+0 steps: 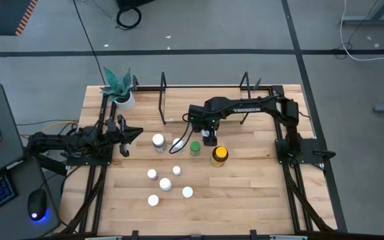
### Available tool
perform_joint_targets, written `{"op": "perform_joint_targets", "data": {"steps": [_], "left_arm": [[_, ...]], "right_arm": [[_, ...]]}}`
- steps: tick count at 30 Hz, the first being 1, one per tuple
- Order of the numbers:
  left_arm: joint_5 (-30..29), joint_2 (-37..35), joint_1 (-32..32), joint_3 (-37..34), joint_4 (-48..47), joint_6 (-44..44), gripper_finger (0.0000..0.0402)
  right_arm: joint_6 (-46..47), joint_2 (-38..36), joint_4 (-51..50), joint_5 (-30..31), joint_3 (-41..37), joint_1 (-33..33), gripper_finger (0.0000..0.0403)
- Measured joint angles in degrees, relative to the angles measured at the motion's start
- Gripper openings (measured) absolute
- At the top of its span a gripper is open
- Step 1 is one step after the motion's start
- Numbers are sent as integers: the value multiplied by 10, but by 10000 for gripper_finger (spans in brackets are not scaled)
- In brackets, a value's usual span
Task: Pick and place medicine bottles onto shelf by color
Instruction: Put the large white medicine bottle on the shelf
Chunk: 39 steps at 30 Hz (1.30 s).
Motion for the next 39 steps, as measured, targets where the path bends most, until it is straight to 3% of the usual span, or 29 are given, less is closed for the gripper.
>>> {"op": "perform_joint_targets", "data": {"steps": [9,21,33,39], "left_arm": [[0,0,0,0,0,0,35],[0,0,0,0,0,0,30],[0,0,0,0,0,0,39],[0,0,0,0,0,0,33]], "right_arm": [[4,7,3,0,0,0,364],[4,7,5,0,0,0,316],[-14,3,-16,0,0,0,314],[-28,-36,-16,0,-1,-3,314]]}}
